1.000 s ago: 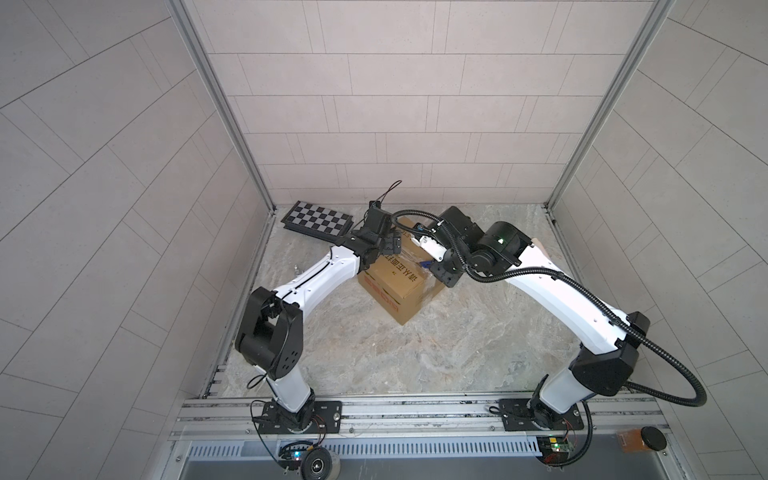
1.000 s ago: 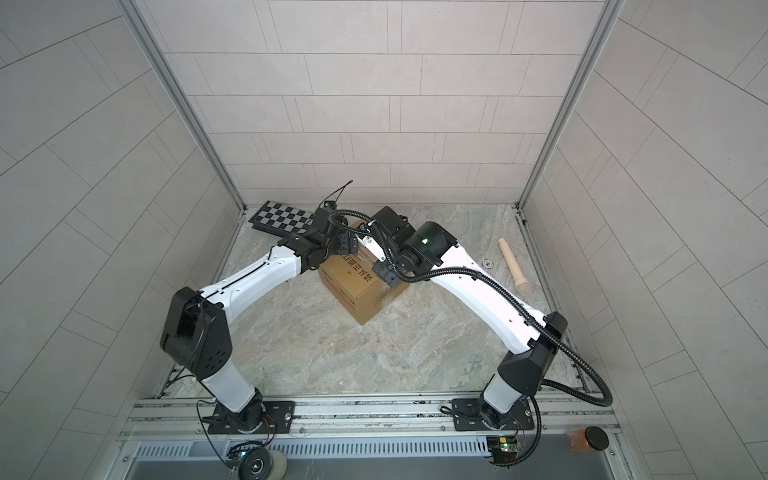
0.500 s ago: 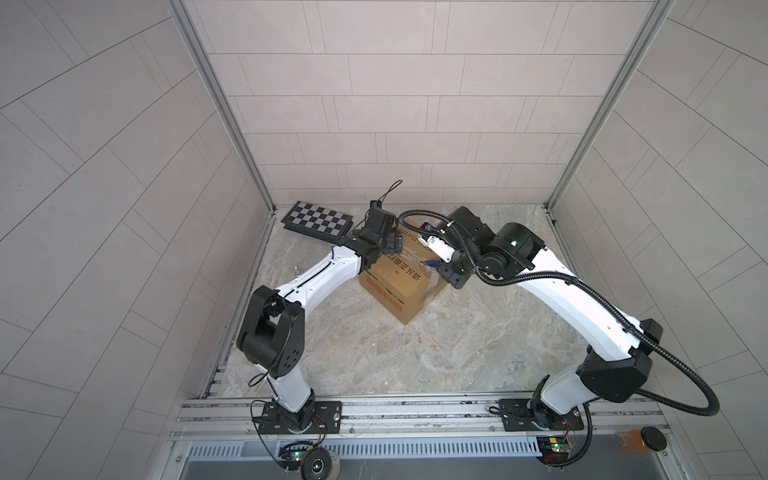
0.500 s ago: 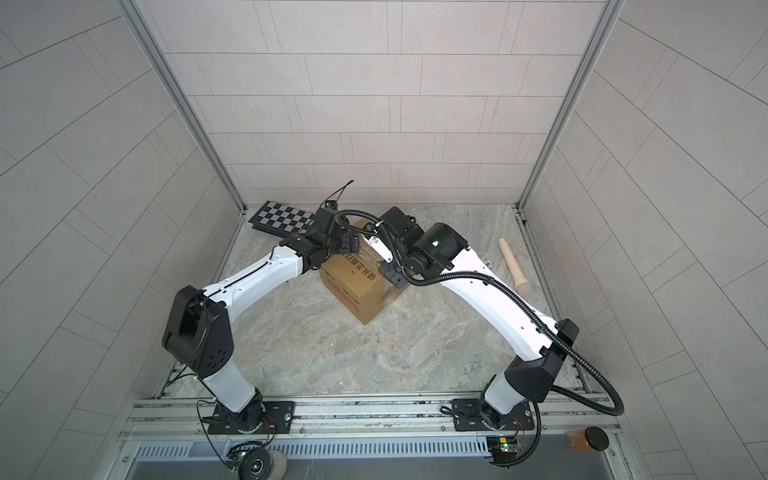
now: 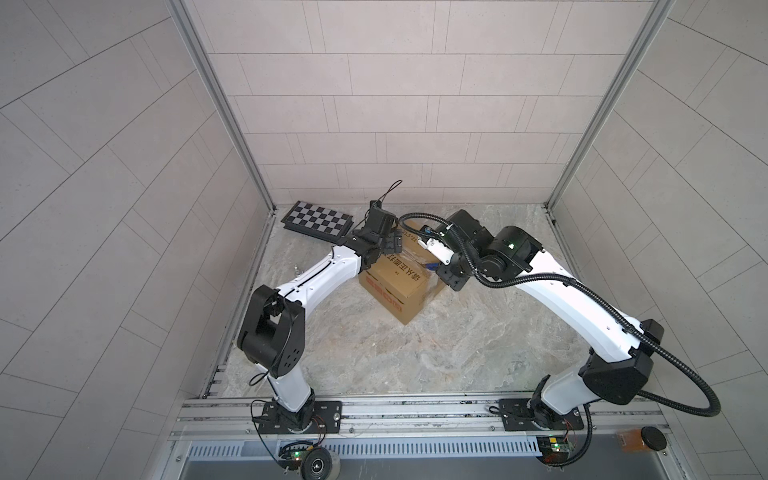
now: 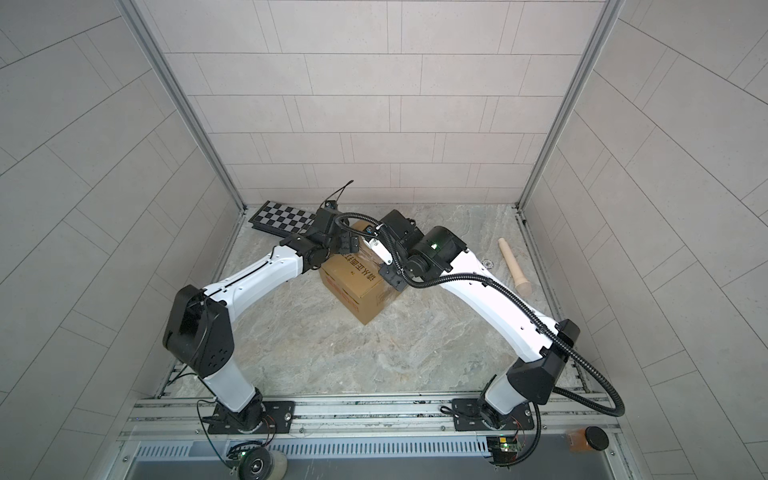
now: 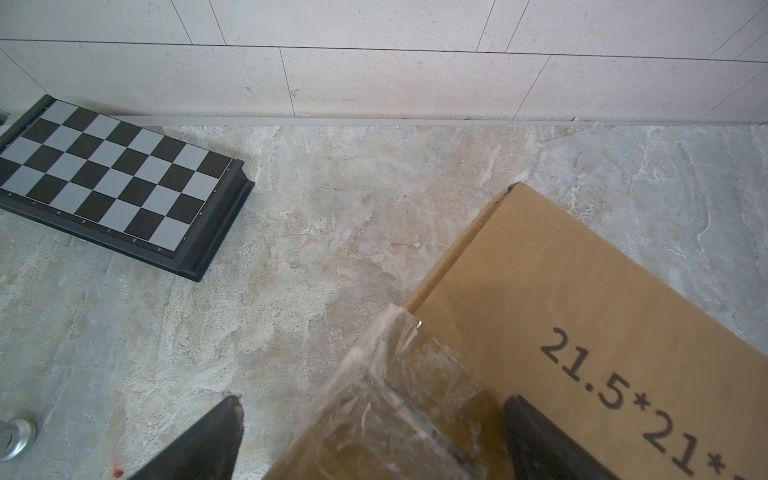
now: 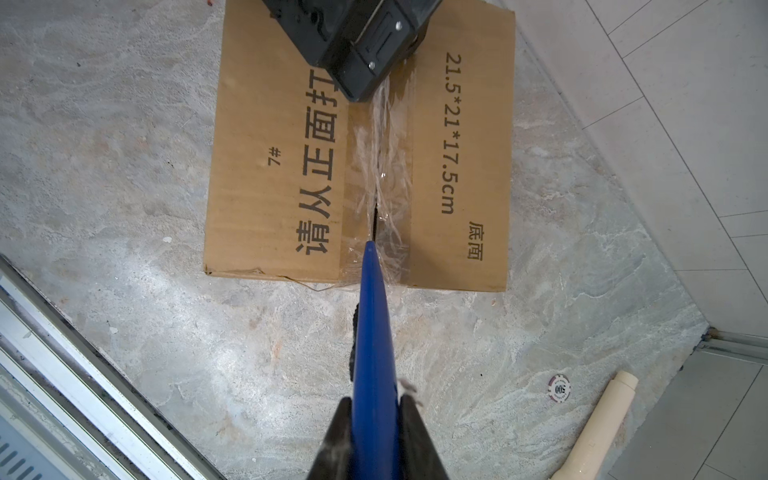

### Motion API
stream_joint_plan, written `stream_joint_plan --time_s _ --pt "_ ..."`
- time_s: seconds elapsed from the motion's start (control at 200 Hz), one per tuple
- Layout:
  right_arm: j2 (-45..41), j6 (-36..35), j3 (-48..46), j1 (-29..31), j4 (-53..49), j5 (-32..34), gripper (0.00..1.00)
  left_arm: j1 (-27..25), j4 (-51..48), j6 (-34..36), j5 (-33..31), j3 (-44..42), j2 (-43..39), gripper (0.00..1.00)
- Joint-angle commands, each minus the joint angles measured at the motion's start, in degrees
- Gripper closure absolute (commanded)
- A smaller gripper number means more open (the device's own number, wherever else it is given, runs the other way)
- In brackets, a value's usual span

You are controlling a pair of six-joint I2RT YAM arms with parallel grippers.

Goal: Unpack the express box

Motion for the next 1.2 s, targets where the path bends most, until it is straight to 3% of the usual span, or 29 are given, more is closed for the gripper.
stream_joint_plan --time_s 0.0,0.756,1.192 --pt "3.01 0.5 -1.55 0.25 2.16 -4.01 1.0 0.63 -8.22 0.34 -0.12 -2.65 4.12 0.0" --pt "-4.09 0.14 1.86 -0.06 -9.35 -0.32 1.0 0.63 -7.95 0.38 -1.71 -3.72 5.44 0.0" --pt "-0.84 0.53 -2.8 -0.1 -0.96 -3.41 1.0 0.66 -8.0 0.05 -0.66 -2.98 5.01 0.0"
